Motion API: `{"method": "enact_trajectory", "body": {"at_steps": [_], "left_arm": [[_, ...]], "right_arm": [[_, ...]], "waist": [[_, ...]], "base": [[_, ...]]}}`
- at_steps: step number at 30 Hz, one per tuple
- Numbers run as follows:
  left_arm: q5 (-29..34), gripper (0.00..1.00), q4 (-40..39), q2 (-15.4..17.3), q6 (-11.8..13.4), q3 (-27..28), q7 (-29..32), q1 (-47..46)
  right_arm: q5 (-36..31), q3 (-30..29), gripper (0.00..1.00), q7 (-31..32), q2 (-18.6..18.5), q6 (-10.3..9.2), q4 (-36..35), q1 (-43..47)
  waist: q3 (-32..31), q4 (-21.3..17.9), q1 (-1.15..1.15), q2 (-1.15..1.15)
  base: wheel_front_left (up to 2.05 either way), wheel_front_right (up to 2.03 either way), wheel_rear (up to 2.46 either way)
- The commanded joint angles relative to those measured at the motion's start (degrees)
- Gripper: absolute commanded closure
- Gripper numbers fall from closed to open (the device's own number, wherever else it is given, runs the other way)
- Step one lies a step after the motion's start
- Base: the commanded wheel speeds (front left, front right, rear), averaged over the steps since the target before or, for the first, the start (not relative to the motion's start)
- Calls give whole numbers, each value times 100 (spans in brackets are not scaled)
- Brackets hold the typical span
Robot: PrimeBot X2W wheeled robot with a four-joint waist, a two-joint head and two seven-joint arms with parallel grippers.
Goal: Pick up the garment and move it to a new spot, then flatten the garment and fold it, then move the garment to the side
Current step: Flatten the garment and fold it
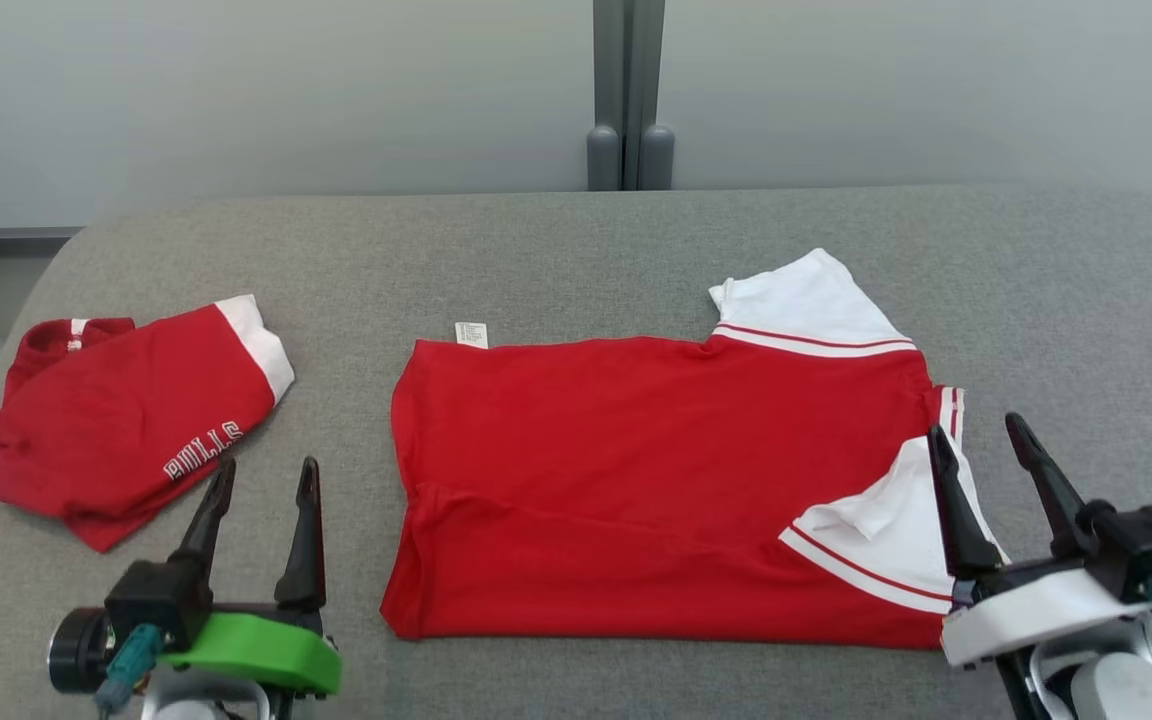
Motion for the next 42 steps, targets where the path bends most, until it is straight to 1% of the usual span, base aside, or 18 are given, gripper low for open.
{"method": "enact_trajectory", "body": {"at_steps": [1, 6, 11, 16, 19, 24, 29, 37, 42], "left_arm": [[-38, 0, 134, 63, -31, -21, -17, -323], [-82, 0, 644, 157, -61, -211, -15, -1271], [-105, 0, 1302, 233, -76, -498, 90, -2407], [-221, 0, 1984, 197, -85, -757, 149, -3404], [-355, 0, 2466, 151, -86, -969, 172, -3910], [-602, 0, 3233, 91, -86, -1331, 241, -4430], [-935, 0, 3852, 11, -86, -1765, 261, -4758], [-1306, 0, 4621, 3, -86, -2158, 284, -5161], [-1578, 0, 4872, -61, -86, -2397, 281, -5339]], "right_arm": [[-47, 39, 0, 58, -110, -6, 61, -287], [-135, 108, 0, 317, -414, -6, 366, -1190], [-193, 267, 0, 581, -730, -6, 858, -2302], [-185, 452, 0, 802, -977, -7, 1427, -3341], [-133, 598, 0, 937, -1079, -6, 1901, -3930], [-102, 839, 0, 989, -1208, -7, 2658, -4671], [-15, 1119, 0, 843, -1213, -7, 3352, -5222], [110, 1545, 0, 702, -1221, -7, 4174, -5750], [192, 1794, 0, 713, -1273, -7, 4600, -6030]], "waist": [[150, -23, 0, 0], [563, -44, 0, 0], [1159, -45, 0, 0], [1714, -5, 0, 0], [1985, 32, 0, 0], [2293, 112, 0, 0], [2477, 176, 0, 0], [2707, 169, 0, 0], [2826, 182, 0, 0]], "base": [[0, 0, 0], [0, 0, 0], [0, 0, 0], [0, 0, 0], [0, 0, 0], [0, 0, 0], [0, 0, 0], [0, 0, 0], [0, 0, 0]]}}
